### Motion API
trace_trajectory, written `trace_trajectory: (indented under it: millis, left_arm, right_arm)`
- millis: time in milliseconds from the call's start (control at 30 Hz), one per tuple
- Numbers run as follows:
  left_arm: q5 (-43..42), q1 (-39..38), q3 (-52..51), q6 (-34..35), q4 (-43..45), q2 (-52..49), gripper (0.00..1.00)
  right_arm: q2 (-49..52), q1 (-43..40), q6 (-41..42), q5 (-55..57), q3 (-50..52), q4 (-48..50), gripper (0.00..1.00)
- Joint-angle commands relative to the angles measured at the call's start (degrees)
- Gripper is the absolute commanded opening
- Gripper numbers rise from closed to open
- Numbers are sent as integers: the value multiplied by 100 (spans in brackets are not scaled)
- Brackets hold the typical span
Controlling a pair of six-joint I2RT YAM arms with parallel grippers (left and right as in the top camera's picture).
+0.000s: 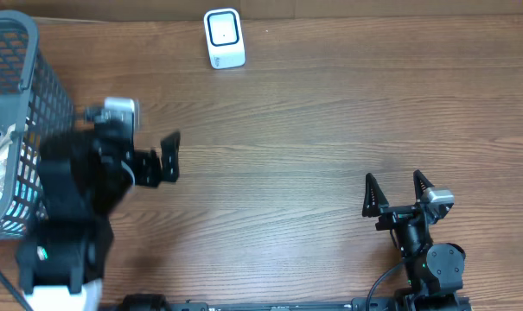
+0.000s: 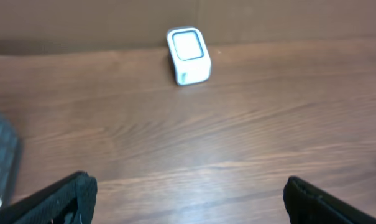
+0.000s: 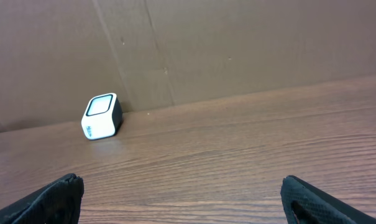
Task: Scan the item barcode
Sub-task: 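Move the left gripper over the grey basket and reach inside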
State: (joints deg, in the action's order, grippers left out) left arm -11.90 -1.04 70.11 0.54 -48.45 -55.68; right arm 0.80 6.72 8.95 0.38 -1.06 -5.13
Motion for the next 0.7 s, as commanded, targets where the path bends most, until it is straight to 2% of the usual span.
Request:
trace_trajectory:
  millis: [0, 67, 500, 667]
  left_arm:
    - [-772, 31, 857, 96, -538, -605, 100]
    - [-807, 31, 1075, 96, -916, -903, 100]
    - [-815, 31, 1078, 227, -1456, -2302, 100]
    - [-2, 48, 1506, 841, -1598, -2352, 100]
  right_arm:
    - [-57, -33, -24, -7, 59, 35, 100]
    - [-57, -33, -24, -7, 59, 35, 100]
    - [-57, -33, -24, -7, 61, 35, 100]
    - [-57, -33, -24, -7, 61, 35, 100]
